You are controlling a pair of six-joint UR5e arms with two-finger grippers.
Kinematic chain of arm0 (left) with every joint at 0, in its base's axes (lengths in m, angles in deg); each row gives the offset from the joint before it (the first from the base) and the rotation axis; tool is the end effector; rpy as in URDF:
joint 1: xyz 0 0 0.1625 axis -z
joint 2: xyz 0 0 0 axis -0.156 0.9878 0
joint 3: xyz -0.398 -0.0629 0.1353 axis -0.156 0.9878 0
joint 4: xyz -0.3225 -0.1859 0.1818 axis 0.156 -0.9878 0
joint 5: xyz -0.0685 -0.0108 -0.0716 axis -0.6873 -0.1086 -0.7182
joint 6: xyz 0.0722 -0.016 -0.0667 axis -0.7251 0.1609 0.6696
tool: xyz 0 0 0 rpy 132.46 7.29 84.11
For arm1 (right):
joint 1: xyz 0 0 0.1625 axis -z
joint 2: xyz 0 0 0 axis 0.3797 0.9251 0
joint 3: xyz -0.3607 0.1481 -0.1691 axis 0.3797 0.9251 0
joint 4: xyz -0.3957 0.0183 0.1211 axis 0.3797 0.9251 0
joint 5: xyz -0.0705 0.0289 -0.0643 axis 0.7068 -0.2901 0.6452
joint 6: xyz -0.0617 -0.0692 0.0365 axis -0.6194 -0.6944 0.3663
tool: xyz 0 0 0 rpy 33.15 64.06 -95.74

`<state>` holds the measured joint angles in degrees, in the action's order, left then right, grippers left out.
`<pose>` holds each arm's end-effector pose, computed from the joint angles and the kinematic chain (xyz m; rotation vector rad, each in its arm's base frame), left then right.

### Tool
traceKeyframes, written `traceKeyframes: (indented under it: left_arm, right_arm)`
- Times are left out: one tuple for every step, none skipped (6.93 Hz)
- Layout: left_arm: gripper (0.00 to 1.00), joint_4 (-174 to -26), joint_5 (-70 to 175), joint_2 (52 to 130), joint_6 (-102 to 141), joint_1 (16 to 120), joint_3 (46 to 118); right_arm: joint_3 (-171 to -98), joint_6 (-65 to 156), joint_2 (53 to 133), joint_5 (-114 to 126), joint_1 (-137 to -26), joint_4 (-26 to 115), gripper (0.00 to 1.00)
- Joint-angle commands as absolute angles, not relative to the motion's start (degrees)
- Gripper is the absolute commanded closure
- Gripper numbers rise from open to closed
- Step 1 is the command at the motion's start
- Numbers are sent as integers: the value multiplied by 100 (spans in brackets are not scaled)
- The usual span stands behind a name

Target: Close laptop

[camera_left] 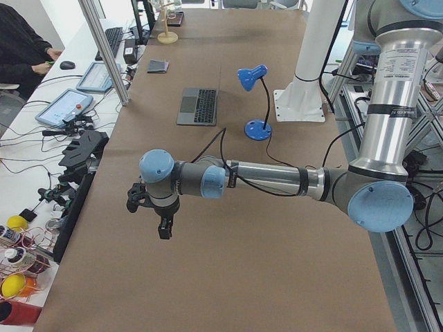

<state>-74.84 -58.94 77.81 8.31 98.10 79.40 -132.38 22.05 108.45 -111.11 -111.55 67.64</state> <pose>-0.0569 -0.5458 0.6135 0.0742 0.7557 -0.0013 0.0503 -0.5233 0.6157 -0.0107 -0.8703 -0.0993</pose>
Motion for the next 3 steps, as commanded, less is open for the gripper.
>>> traceKeyframes:
  left_arm:
    - [2,-7484,-5894,7777,828,9810,7945]
    - [2,-7484,-5894,7777,828,9810,7945]
    - [2,-7484,-5894,7777,836,9810,7945]
  right_arm:
    - [-13240,2206,10852,-11110,-11161,6758,0]
    - [-13240,2215,10817,-11145,-11161,6767,0]
    - [-13249,2215,10834,-11154,-11161,6767,0]
